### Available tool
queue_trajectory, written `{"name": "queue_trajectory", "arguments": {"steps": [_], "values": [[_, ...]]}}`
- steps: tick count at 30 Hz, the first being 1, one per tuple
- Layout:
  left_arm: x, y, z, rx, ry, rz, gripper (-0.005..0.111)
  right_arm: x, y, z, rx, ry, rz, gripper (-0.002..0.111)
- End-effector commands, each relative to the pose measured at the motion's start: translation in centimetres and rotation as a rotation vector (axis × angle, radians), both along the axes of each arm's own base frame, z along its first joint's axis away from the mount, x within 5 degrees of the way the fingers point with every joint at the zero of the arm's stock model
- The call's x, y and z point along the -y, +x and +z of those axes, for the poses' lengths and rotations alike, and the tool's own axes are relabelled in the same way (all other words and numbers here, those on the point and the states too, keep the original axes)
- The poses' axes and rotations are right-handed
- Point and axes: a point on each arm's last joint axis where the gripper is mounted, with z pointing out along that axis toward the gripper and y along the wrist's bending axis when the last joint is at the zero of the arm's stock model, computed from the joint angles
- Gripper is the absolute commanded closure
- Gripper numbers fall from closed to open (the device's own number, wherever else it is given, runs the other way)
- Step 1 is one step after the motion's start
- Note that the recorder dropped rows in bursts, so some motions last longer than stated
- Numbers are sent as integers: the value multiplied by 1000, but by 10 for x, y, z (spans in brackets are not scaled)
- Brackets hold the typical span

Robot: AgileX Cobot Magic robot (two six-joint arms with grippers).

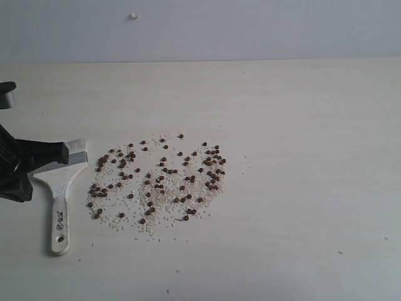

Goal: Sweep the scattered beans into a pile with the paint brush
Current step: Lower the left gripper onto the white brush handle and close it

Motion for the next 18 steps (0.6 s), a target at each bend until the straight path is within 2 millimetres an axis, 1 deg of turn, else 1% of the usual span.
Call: {"name": "queue_trajectory", "arguments": {"steps": [1, 4, 6, 9, 10, 11, 18], "values": [[0, -4, -6, -15, -22, 75, 106, 0, 0, 0, 10, -2, -6, 108], [2, -6, -14, -26, -46, 94, 93, 0, 0, 0, 10, -2, -6, 108], [4, -6, -19, -34, -73, 116, 75, 0, 0, 0, 10, -2, -6, 108], [6, -2, -23, -31, -80, 120, 44, 0, 0, 0, 10, 0, -6, 108], [7, -1, -25, -31, -79, 121, 39, 0, 0, 0, 10, 0, -6, 108], [7, 1, -28, -25, -80, 120, 36, 0, 0, 0, 10, 0, -6, 108], [13, 16, -51, 7, -92, 138, 38, 0, 0, 0, 10, 0, -6, 108]]}}
